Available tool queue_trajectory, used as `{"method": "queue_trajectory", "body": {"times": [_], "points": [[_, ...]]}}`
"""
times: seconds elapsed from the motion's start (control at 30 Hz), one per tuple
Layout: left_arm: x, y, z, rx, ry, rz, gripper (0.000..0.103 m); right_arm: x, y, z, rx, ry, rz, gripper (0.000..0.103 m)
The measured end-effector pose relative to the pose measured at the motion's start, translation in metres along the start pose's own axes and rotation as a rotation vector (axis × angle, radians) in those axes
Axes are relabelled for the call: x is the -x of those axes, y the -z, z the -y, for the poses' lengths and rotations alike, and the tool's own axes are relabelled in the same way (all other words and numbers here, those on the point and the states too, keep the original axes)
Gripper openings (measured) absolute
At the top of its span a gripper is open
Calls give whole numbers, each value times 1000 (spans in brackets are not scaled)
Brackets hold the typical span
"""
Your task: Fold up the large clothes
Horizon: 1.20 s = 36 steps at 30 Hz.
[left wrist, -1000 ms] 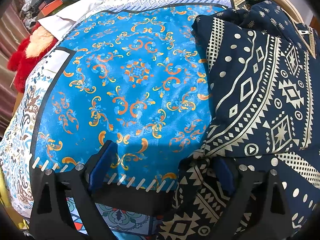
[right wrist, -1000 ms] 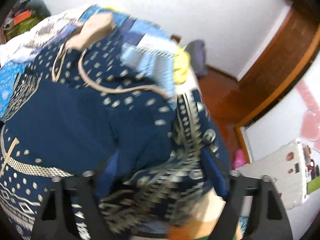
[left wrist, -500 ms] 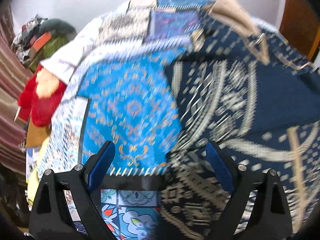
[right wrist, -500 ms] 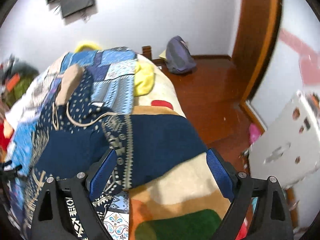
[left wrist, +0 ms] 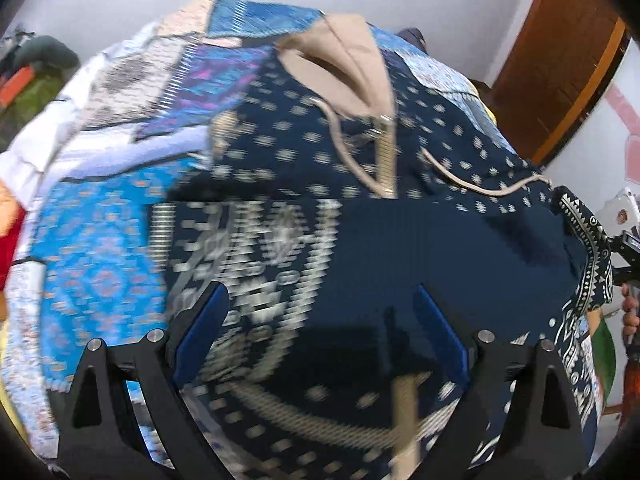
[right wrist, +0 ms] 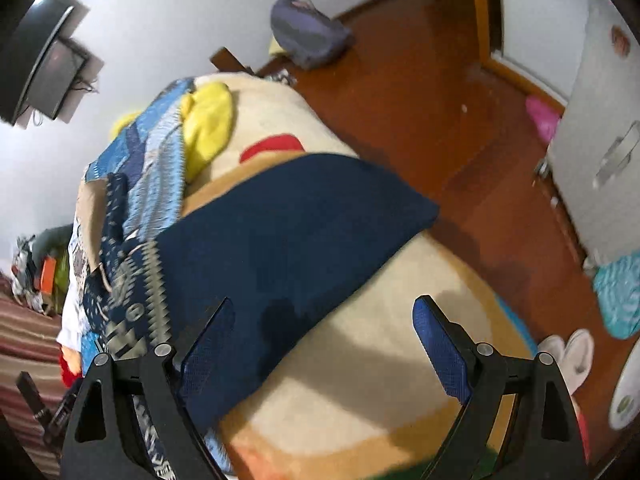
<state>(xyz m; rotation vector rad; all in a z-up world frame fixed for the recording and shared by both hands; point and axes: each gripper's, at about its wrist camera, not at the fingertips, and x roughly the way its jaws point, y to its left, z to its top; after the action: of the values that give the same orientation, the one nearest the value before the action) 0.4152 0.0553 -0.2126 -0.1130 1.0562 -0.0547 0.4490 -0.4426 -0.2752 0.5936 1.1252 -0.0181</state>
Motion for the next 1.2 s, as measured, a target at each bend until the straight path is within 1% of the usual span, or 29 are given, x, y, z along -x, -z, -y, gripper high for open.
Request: {"method": "queue_trajectory", "body": {"times": [0.07, 0.13, 0.2, 0.27, 0.3, 0.33, 0.37, 0.43, 0.5, 0.53, 0.6, 0.73, 0.87, 0.93, 1.03, 1.1, 1.13, 1.2], "points": [[-15, -2, 13, -14, 6, -17, 94, -16, -4, 1, -14, -31, -20, 87], [-29, -4, 25, -27, 11, -35, 94, -29, -8, -1, -27, -56, -34, 78], [-38, -5, 35, -38, 17, -42, 94, -40, -11, -2, -47, -67, -22, 75], [-45, -7, 45, -53, 23, -44, 94, -45, -14, -8, -42, -93, -3, 66], [-45, -7, 46, -57, 24, -43, 94, -45, -15, -12, -20, -97, 9, 59], [-47, -7, 49, -65, 20, -42, 94, -44, -16, -18, 10, -91, 24, 46], [-48, -7, 51, -71, 15, -41, 94, -42, -16, -24, 43, -93, 38, 40], [-51, -6, 56, -88, 3, -43, 94, -37, -16, -32, 74, -95, 62, 17], [-49, -6, 59, -97, 2, -41, 94, -29, -16, -42, 106, -86, 94, 11], [-46, -5, 60, -101, 0, -33, 94, -21, -16, -47, 129, -67, 123, 9], [-38, -5, 61, -105, 1, -14, 94, -6, -17, -54, 148, -62, 170, 9], [-12, -4, 56, -102, 10, 26, 94, 36, -23, -69, 152, -112, 253, 7], [17, -3, 48, -111, -7, 89, 94, 87, -20, -107, 225, -158, 345, 7], [31, -3, 42, -112, -15, 117, 94, 108, -17, -132, 264, -198, 363, 7], [50, 0, 33, -95, -11, 140, 94, 127, -7, -177, 349, -235, 380, 7], [59, 2, 22, -77, -7, 154, 94, 129, 4, -206, 395, -263, 373, 7], [63, 4, 17, -69, -8, 159, 94, 126, 12, -226, 419, -285, 355, 7], [70, 10, 2, -48, -14, 164, 94, 114, 26, -254, 457, -302, 322, 7]]}}
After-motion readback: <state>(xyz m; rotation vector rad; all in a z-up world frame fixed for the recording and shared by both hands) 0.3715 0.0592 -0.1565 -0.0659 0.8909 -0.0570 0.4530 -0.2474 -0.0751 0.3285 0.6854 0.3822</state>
